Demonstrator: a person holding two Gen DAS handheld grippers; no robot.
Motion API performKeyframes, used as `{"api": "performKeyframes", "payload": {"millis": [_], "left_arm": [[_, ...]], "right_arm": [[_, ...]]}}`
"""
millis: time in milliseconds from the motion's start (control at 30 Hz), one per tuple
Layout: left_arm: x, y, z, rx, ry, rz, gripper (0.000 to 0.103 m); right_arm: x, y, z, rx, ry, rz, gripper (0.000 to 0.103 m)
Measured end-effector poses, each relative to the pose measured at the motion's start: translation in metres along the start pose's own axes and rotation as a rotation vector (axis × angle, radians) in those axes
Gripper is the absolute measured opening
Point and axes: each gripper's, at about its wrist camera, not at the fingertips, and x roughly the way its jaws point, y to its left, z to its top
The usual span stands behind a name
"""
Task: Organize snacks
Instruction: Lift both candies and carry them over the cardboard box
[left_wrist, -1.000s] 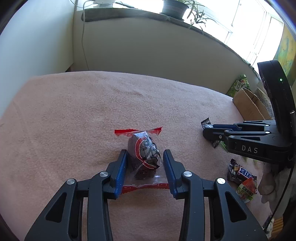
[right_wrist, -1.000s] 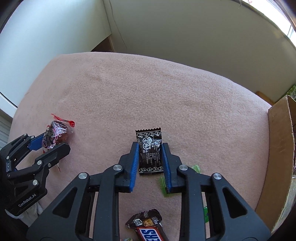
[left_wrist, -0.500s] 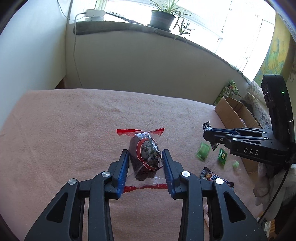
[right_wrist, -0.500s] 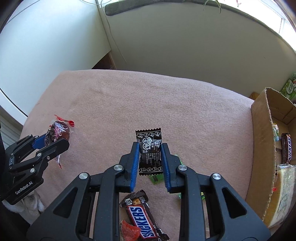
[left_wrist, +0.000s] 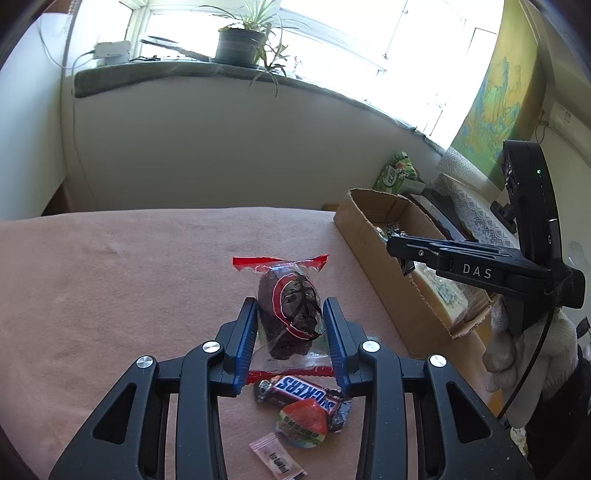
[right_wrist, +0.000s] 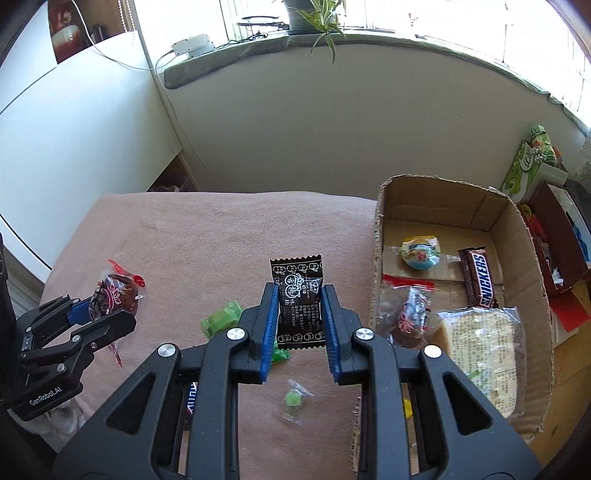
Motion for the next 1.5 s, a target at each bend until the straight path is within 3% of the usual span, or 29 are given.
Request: {"api": "performKeyframes", "payload": {"millis": [600, 900, 1300, 1367, 1433, 1500], "left_arm": [[0.053, -0.129, 0.011, 0.148, 0.051, -0.162, 0.034], [0.076, -0.153, 0.014, 0.173, 0.081, -0.177, 0.034], [0.095, -0.158, 0.016, 0.193, 0.105, -0.171, 0.038], [0.094, -0.159, 0.015, 0.192, 0.103, -0.166, 0.046], [0.094, -0.160, 0.015, 0.191, 0.102, -0.170, 0.046], [0.092, -0.160, 0.015, 0.193, 0.100, -0.171, 0.046]], "right_arm": [[-0.018, -0.116, -0.001, 0.140, -0.044, -0.098, 0.024], [-0.004, -0.150, 0.006, 0.182, -0.037, -0.108, 0.024], [0.009, -0.162, 0.013, 0.183, -0.029, -0.121, 0.025], [0.009, -0.161, 0.013, 0.182, -0.028, -0.124, 0.032], [0.008, -0.161, 0.013, 0.182, -0.033, -0.133, 0.043], [0.006, -0.161, 0.013, 0.183, -0.040, -0.136, 0.047]]}}
